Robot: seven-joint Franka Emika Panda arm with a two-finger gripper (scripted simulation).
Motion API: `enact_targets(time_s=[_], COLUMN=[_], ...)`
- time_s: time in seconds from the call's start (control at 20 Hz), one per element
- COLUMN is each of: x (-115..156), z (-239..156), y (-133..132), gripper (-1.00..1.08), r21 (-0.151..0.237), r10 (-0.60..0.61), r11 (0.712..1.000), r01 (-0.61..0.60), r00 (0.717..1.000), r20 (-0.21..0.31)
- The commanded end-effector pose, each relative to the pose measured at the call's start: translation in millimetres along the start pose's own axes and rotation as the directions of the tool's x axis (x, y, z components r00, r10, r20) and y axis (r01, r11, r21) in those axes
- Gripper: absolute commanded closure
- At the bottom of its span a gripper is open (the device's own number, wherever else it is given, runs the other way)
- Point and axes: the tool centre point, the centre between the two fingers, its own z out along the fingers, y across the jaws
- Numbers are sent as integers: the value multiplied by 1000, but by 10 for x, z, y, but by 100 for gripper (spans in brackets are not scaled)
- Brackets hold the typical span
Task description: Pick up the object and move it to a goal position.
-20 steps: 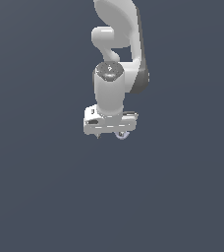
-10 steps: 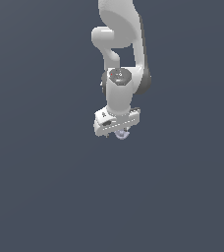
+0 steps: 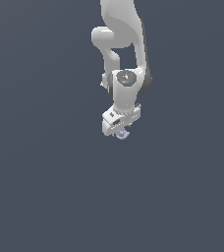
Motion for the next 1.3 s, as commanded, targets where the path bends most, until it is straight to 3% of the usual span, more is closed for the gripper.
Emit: enact_targets(time_s=[0.0, 0.45, 1.2, 1.25], x=[-25, -35, -43, -43], z=[30, 91, 549, 549], y=[-53, -76, -84, -84], gripper=[-92, -92, -92, 108], r21=[1, 1, 1, 1], r10=[-29, -40, -45, -45], r11=[1000, 999, 999, 999], r01=[29, 40, 45, 45], r00=[1000, 999, 999, 999], r20=[-1, -1, -1, -1])
